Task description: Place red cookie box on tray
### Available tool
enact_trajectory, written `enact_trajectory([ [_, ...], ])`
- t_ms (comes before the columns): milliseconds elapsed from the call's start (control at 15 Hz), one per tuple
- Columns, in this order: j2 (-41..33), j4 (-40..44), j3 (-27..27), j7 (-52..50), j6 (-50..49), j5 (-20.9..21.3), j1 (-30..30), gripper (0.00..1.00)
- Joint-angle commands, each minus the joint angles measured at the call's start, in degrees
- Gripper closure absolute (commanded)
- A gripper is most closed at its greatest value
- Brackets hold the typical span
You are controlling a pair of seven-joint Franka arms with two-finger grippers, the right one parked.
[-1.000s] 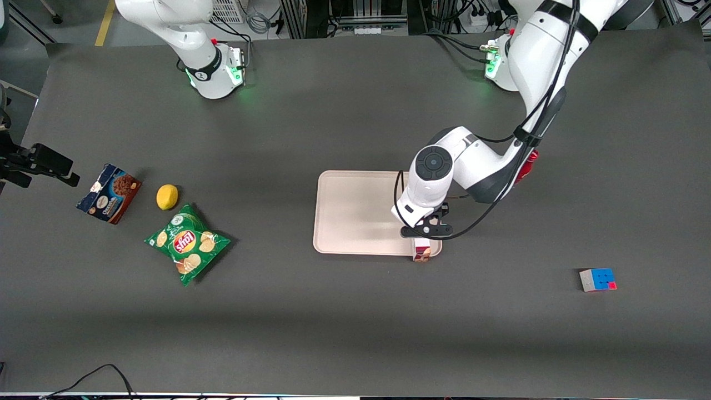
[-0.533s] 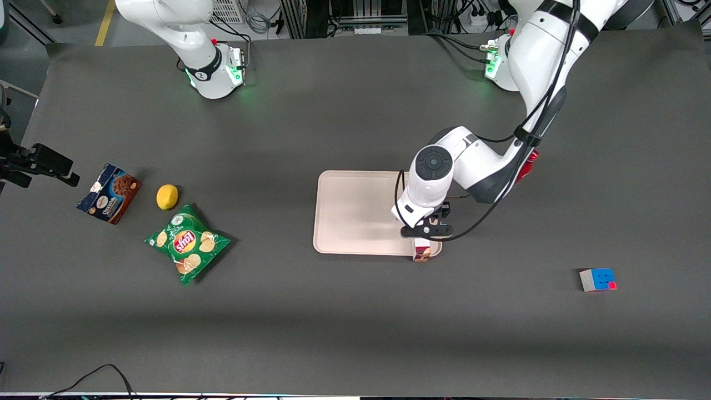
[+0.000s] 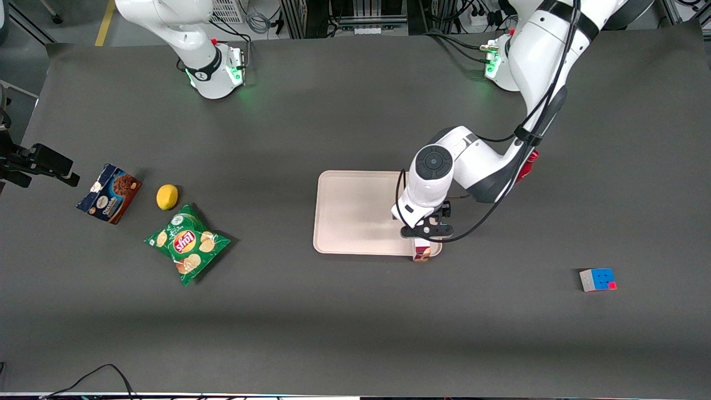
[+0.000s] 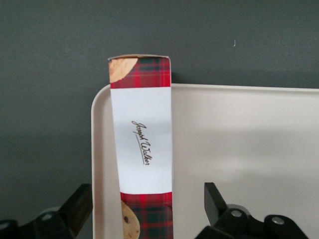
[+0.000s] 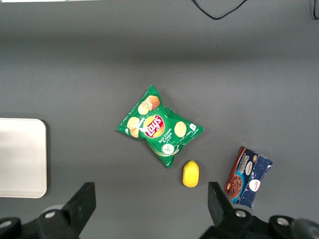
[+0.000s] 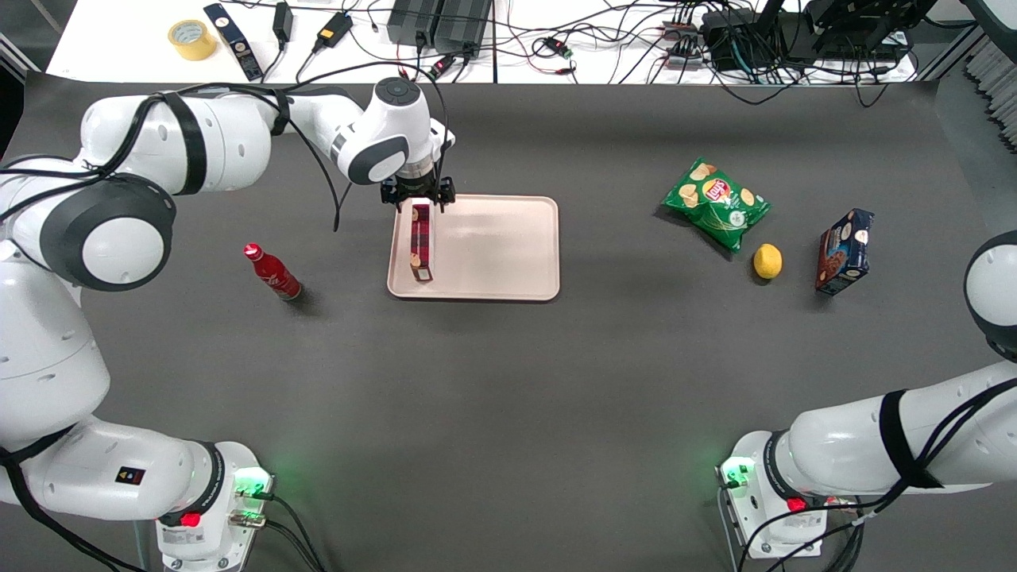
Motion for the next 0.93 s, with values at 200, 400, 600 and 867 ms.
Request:
enact_trajectory([
  [200, -4.4, 5.5, -0.4, 5.7, -8.9, -0.3, 0.6, 0.0],
  [400, -8.2, 6.6, -0.1, 7.4, -10.8, -0.2, 2.0, 0.0],
  [600, -13.8, 6.6, -0.2, 20.8, -15.5, -1.4, 6.3, 0.0],
  [867, -23.2, 5.1, 5.2, 33.1, -20.2, -9.8, 8.8, 0.0],
])
